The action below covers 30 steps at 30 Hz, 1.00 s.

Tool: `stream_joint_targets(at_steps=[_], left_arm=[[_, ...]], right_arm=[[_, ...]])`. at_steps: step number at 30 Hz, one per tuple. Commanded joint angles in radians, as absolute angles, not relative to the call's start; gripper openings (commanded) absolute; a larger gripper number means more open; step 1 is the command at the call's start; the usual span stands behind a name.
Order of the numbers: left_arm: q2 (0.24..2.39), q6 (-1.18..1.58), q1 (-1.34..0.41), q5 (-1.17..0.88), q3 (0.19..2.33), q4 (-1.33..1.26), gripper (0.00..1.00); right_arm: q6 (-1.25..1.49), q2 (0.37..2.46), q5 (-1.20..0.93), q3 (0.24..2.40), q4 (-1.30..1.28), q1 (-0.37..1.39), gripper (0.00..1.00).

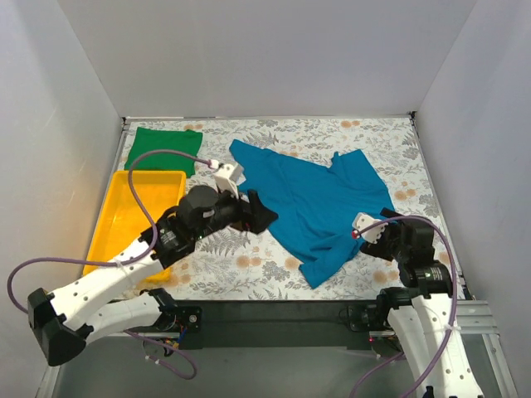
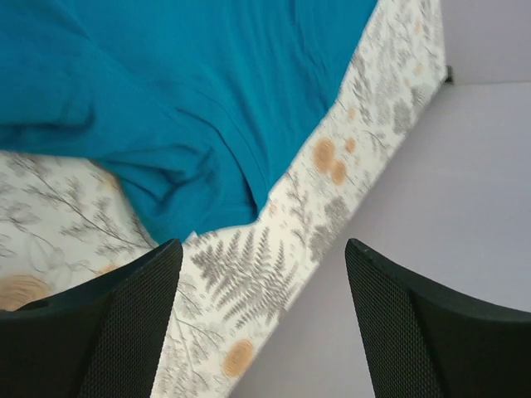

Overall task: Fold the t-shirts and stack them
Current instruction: Flatten the tshirt out

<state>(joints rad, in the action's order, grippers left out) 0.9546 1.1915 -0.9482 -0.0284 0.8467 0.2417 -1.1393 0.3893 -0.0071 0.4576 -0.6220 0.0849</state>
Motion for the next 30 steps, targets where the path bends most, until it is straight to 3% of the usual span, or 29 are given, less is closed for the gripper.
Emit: stream_joint_targets(at_steps=[1, 6, 9, 14, 24, 27, 28, 29, 30], left_arm=[[1.038, 1.248, -0.722, 0.002, 0.877, 0.315, 0.77], [1.244, 1.469, -0.543, -0.069, 0.822, 0.236, 0.75], [1.35, 1.627, -0.512, 0.018, 0.824, 0.206, 0.75], [1.549, 1.719, -0.496, 0.168, 0.886, 0.172, 0.72], [1.841, 1.746, -0.46, 0.227, 1.091, 0.167, 0.64], [1.896, 1.732, -0.459, 0.232, 1.149, 0.19, 0.49], [1.908, 1.729, -0.459, 0.233, 1.157, 0.202, 0.39], [1.911, 1.721, -0.459, 0.233, 1.158, 0.204, 0.21], [1.91, 1.715, -0.459, 0.232, 1.157, 0.206, 0.13]], right_arm=[[-0.993, 0.483, -0.231, 0.577, -0.664, 0.078, 0.86], [-0.68, 0.781, -0.535, 0.69, -0.661, 0.075, 0.8], [-0.557, 0.938, -0.67, 0.779, -0.6, 0.077, 0.73], [-0.538, 1.101, -0.779, 0.833, -0.526, 0.074, 0.69], [-0.598, 1.059, -0.83, 0.707, -0.445, 0.029, 0.69], [-0.604, 1.06, -0.864, 0.689, -0.446, 0.02, 0.69], [-0.604, 1.06, -0.874, 0.687, -0.446, 0.015, 0.69], [-0.607, 1.06, -0.879, 0.687, -0.446, 0.012, 0.69], [-0.607, 1.06, -0.884, 0.687, -0.446, 0.011, 0.69]])
